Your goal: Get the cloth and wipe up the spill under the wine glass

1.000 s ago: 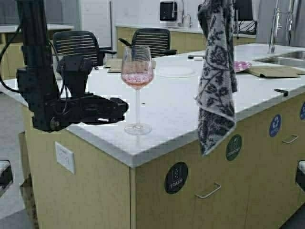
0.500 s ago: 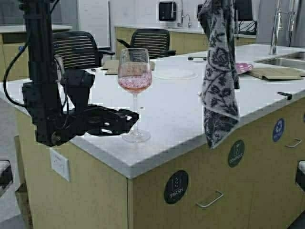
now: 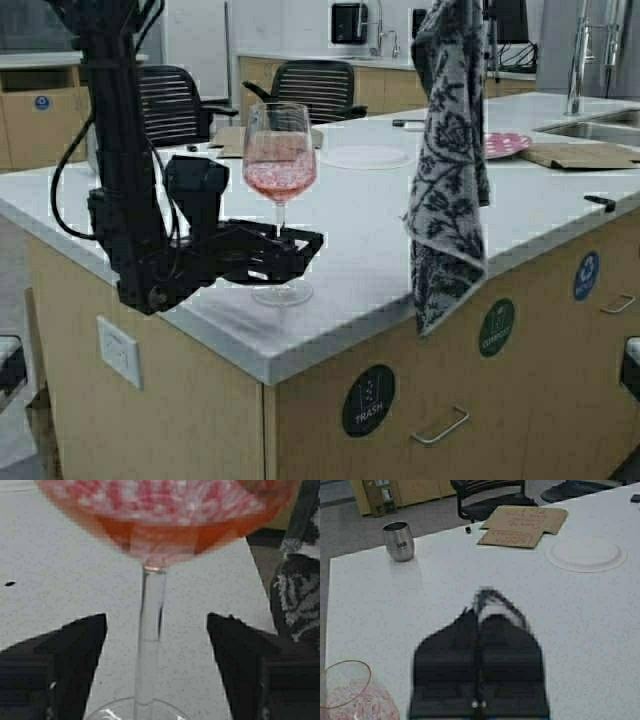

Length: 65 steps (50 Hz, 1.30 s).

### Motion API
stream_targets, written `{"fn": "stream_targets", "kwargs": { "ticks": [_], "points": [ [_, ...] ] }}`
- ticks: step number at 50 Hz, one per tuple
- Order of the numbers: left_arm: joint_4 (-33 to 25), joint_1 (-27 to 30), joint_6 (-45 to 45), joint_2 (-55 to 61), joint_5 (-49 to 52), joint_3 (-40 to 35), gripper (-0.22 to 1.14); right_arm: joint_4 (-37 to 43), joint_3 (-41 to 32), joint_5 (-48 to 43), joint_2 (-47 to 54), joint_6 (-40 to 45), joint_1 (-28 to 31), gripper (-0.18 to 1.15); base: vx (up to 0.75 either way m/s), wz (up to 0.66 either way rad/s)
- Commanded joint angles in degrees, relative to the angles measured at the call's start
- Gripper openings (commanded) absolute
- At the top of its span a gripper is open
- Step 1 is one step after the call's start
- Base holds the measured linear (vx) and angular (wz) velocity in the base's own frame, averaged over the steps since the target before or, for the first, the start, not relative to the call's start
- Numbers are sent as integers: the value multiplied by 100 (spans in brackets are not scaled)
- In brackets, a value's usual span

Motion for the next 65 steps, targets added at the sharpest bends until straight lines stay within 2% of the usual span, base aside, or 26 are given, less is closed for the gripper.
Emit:
{"fn": "stream_targets", "kwargs": {
  "ticks": [1, 6, 19, 26, 41, 52, 57, 65],
  "points": [
    [9, -35, -9, -79, -18, -167, 94, 18, -141, -176, 0, 0, 0, 6, 2, -1],
    [9, -35, -18, -105, -18, -193, 87, 18, -211, -264, 79, 9, 0, 6, 1, -1],
    [9, -35, -18, -229, -18, -149, 44, 378, -879, -290, 642, 0, -53, 6, 0, 0],
    [18, -53, -9, -439, -18, 18, 31, 387, -1397, -299, 1072, 0, -123, 6, 0, 0],
    [0, -167, -18, -1793, -18, 1063, 29, 387, -2654, -299, 2215, 9, -141, 6, 0, 0],
    [-62, -185, -44, -3313, 44, 2013, 29, 387, -3059, -299, 2865, 18, -35, 6, 0, 0],
    [-158, -185, -220, -4087, 492, 2241, 29, 387, -3085, -308, 3164, 18, 149, 6, 0, 0],
    [-264, -176, -624, -5282, 2021, 2127, 29, 387, -3085, -510, 3709, 26, 606, 6, 0, 0]
  ]
}}
